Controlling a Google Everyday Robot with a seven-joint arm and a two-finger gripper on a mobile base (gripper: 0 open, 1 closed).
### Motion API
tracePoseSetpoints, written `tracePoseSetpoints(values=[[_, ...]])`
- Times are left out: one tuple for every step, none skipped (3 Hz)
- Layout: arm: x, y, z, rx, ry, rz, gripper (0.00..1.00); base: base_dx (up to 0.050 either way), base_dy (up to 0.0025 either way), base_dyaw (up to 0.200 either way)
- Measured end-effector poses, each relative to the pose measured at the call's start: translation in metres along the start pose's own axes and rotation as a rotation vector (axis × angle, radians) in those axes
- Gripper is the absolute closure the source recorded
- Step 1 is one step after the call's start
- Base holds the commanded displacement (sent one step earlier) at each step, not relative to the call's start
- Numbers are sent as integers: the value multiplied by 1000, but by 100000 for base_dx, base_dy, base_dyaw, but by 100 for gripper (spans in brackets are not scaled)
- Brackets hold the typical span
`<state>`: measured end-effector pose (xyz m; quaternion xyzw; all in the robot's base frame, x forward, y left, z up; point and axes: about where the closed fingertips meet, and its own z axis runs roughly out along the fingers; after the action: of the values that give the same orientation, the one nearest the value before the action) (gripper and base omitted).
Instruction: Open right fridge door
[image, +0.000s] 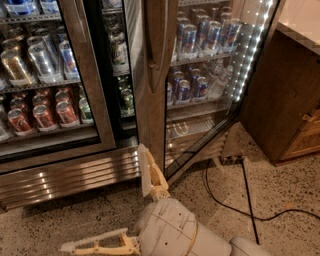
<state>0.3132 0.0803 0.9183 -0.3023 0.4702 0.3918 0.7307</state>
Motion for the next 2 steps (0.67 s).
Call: tracePoseSetpoints(values=[[1, 2, 0, -3, 2, 3, 0, 0, 0, 0], [9, 4, -1, 5, 16, 41, 0, 0, 0, 0]])
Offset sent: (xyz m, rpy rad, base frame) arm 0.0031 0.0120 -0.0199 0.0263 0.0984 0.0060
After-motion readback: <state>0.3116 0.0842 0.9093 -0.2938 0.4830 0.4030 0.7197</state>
